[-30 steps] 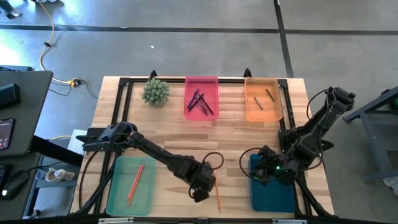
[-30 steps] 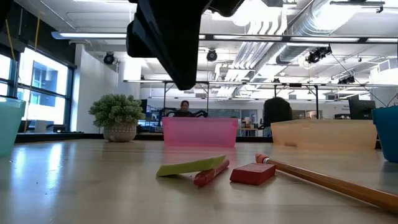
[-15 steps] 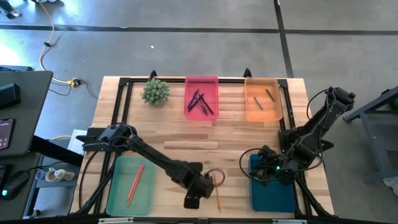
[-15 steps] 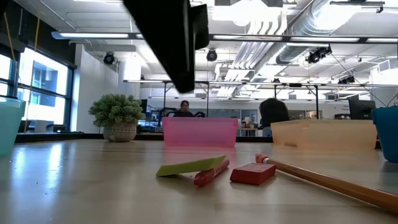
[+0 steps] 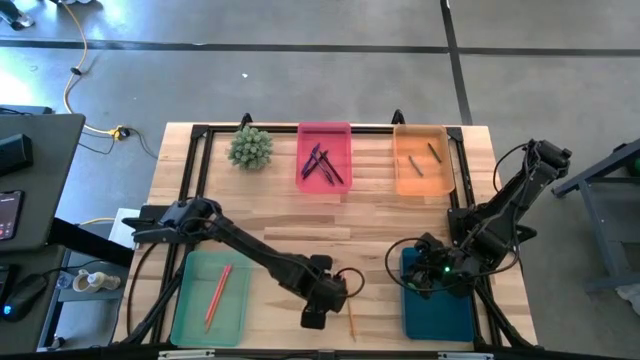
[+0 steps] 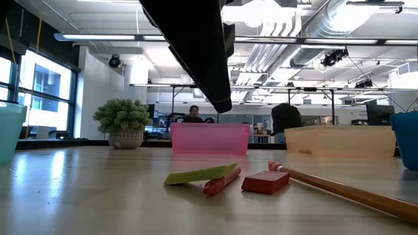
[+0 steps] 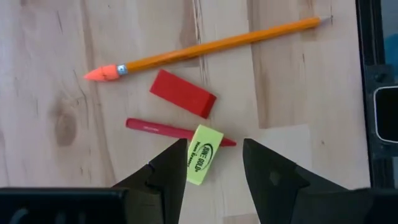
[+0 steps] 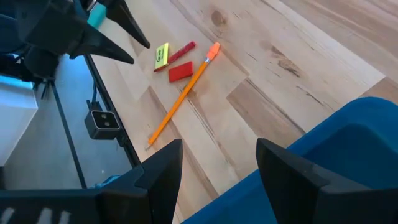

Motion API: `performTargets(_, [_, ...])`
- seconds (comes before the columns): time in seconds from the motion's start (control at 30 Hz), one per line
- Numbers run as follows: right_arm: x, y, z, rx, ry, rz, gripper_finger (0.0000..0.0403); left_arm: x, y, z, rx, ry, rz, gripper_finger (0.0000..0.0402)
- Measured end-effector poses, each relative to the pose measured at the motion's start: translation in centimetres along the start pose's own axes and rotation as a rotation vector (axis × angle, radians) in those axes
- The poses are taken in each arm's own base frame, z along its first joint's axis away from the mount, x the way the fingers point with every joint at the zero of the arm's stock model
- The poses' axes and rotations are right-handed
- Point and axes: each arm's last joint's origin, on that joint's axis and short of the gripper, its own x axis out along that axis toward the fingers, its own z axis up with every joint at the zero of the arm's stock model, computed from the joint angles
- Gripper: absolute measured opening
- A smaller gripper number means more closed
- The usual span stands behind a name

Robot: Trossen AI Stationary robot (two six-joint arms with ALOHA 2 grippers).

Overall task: Sort crayons/erasers/pens/pencils in bins
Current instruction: Put the light green eraser into the blue bin

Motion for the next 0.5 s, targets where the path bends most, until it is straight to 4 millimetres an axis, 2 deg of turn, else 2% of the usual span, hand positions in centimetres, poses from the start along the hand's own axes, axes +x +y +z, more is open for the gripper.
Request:
performTargets(0.3, [0.00, -0.05, 0.01, -0.002, -0.003, -0.005, 0.0197, 0.05, 0.79, 0.46, -0.169, -0.014, -0.012, 0.0145])
performTargets(0.5, [0.01, -0.09, 0.00, -0.004, -0.003, -0.008, 0.0197, 0.07, 1.05, 0.53, -0.106, 0.006, -0.061, 0.0149])
